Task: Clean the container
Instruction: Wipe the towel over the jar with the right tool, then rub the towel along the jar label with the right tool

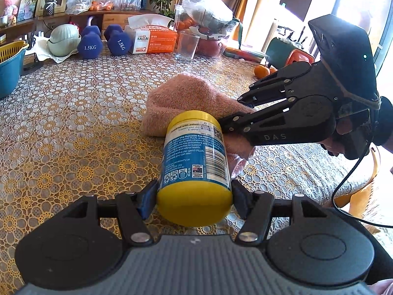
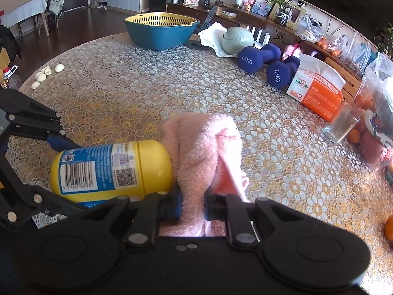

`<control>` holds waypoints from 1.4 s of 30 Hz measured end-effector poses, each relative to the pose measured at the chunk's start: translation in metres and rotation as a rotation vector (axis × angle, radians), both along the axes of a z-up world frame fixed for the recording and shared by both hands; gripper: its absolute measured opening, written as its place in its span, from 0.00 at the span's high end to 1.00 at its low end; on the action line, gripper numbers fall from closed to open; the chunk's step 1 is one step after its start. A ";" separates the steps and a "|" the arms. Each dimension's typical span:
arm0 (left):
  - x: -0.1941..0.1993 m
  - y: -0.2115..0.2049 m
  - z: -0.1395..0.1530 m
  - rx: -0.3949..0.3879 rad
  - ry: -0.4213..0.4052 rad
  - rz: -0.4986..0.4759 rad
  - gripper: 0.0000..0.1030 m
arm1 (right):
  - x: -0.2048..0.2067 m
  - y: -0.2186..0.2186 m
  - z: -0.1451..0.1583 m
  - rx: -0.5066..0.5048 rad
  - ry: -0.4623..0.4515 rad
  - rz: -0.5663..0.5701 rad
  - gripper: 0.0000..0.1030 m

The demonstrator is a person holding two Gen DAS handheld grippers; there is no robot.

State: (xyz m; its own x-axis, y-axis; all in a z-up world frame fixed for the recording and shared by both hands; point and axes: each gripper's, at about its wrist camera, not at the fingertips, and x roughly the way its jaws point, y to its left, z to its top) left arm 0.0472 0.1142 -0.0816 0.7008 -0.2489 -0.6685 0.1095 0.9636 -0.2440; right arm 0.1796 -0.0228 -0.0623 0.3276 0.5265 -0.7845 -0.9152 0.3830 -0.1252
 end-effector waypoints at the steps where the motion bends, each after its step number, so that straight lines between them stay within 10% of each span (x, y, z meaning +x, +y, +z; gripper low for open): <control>1: -0.001 -0.001 0.000 0.008 -0.003 -0.001 0.39 | 0.000 0.001 -0.001 -0.005 -0.004 0.002 0.84; 6: -0.007 -0.008 0.002 0.081 -0.036 0.005 0.33 | -0.001 0.001 0.000 -0.011 -0.006 -0.003 0.85; 19: -0.036 -0.086 -0.007 0.685 -0.231 -0.092 0.26 | -0.003 0.004 -0.001 -0.016 -0.007 -0.025 0.84; 23: -0.031 -0.095 -0.020 0.739 -0.229 -0.092 0.26 | -0.003 0.004 -0.001 -0.016 -0.008 -0.026 0.84; 30: -0.022 -0.083 -0.016 0.663 -0.199 -0.046 0.39 | -0.002 0.004 -0.001 -0.010 -0.002 -0.029 0.84; 42: -0.002 -0.024 0.015 0.112 -0.035 0.064 0.39 | -0.018 -0.028 0.040 0.135 -0.050 -0.053 0.86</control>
